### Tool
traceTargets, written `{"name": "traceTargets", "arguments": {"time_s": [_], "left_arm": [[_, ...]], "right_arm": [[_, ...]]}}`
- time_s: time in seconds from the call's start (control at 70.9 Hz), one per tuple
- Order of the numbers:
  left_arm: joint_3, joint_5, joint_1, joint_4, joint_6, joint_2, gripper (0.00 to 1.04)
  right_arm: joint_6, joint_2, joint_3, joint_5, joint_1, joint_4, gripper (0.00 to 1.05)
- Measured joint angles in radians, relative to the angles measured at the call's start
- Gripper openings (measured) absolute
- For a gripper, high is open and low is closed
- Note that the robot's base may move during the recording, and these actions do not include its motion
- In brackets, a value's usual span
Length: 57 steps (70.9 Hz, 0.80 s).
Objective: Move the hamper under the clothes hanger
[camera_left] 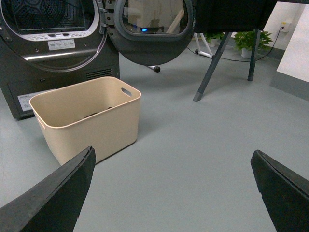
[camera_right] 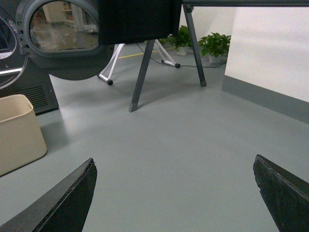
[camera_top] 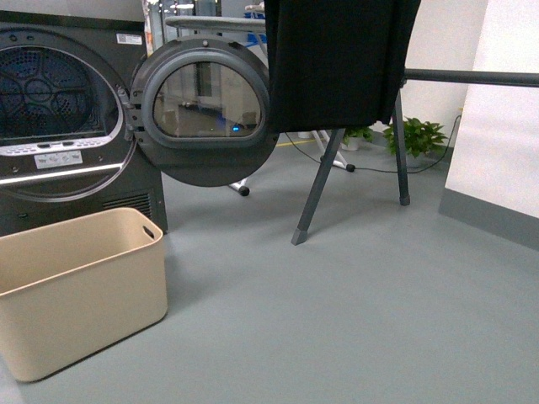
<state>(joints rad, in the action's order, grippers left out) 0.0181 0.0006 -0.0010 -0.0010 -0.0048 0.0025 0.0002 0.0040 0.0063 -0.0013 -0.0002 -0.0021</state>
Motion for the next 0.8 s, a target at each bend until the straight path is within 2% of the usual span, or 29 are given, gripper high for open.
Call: {"name": "traceTargets", "arguments": {"time_s": [0.804], "left_arm": [[0.000, 0.000, 0.000, 0.000, 0.001, 0.000, 0.98]], "right_arm": [[0.000, 0.000, 0.000, 0.000, 0.000, -0.002, 0.97]]}}
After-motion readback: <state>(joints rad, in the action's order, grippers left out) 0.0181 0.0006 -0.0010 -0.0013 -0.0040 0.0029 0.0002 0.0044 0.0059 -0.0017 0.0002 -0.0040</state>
